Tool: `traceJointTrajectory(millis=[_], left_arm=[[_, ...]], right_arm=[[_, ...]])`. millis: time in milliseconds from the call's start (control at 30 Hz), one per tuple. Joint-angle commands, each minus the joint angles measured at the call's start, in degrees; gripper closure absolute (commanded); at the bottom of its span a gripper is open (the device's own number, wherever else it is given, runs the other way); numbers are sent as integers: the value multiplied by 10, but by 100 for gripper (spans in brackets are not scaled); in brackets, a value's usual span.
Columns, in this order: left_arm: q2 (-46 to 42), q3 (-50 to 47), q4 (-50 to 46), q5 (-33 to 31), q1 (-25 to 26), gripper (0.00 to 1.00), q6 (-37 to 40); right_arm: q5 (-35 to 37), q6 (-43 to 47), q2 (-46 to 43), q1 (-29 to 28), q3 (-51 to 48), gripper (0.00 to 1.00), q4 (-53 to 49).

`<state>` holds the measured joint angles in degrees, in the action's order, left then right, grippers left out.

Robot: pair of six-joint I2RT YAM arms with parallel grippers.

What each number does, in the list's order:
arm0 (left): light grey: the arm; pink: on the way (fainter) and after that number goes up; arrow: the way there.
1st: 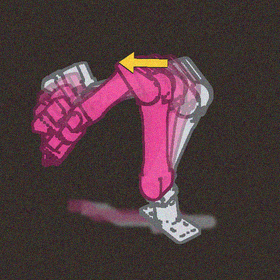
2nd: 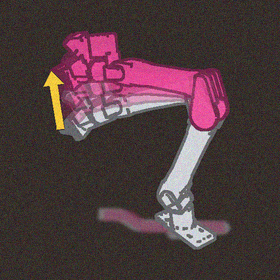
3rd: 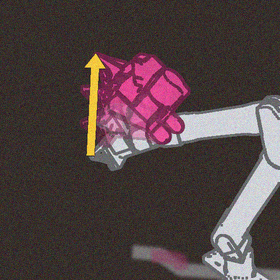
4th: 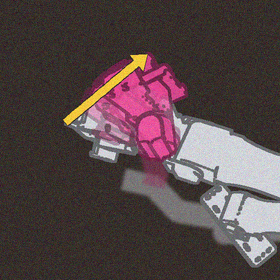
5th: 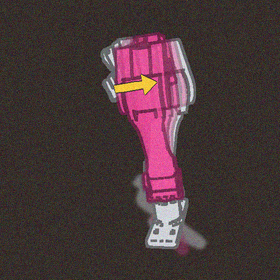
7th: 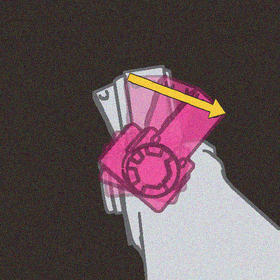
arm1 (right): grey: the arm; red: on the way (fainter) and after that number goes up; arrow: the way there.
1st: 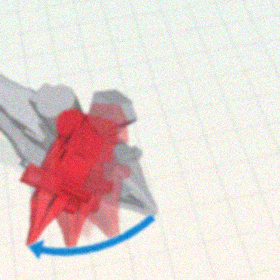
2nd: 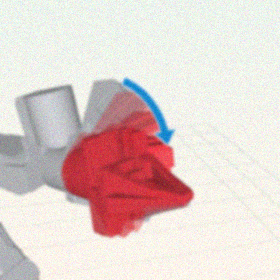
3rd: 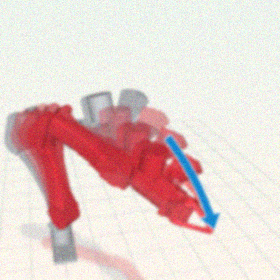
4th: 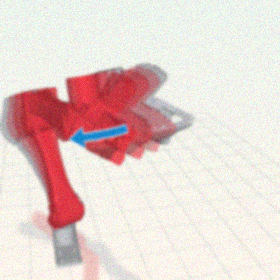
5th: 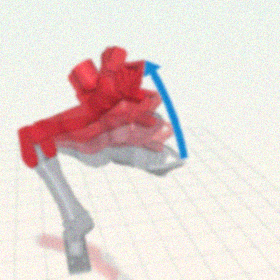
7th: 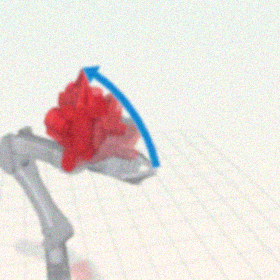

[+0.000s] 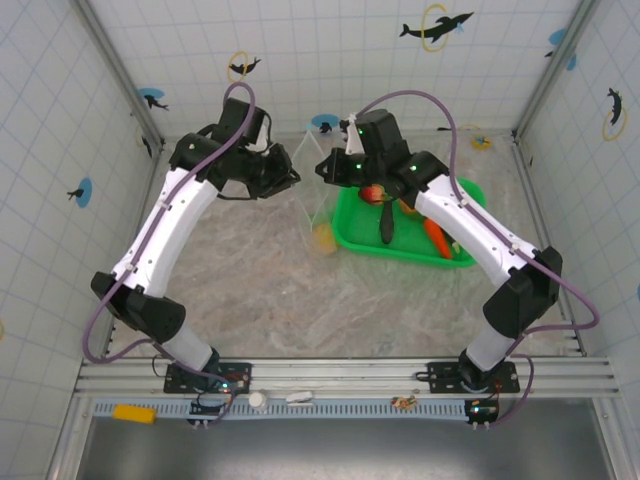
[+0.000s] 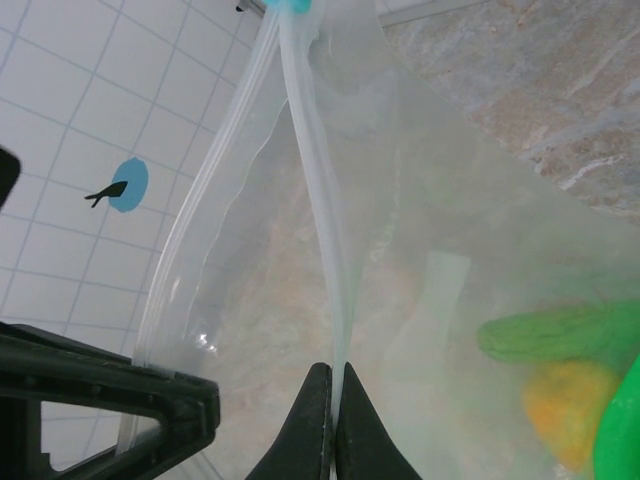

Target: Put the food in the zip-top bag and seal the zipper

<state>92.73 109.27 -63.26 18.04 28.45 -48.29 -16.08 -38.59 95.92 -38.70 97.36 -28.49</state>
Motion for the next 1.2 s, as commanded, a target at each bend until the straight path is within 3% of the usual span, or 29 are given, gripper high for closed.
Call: traceJointTrajectory(millis=[0,133,333,567,733,867,1033,1167], left_arm=[[-8,0,7,-11,2,85,-8],[-11,-11,15,-11,2,100,-7],[-12,0,17,-32,2,100,3],[41,143,-96,-91,0,100,58],[23,147,-97,-101,-20,100,63],[8,83,-67,-70,-19,100,63],[-44,-70,47,-33,-19,100,45],[-59,-134,109,-3,-18,100,24]], right_arm=[[6,-4,-25,4,-12,100,20],[4,-7,-27,8,-19,100,25],[-9,-18,-30,17,-32,100,39],[-35,-42,-18,17,-22,98,56],[-48,-48,-1,14,-2,98,51],[-42,-35,2,15,-10,97,32],[-6,-7,-20,17,-65,92,19],[21,17,-32,18,-84,80,2]])
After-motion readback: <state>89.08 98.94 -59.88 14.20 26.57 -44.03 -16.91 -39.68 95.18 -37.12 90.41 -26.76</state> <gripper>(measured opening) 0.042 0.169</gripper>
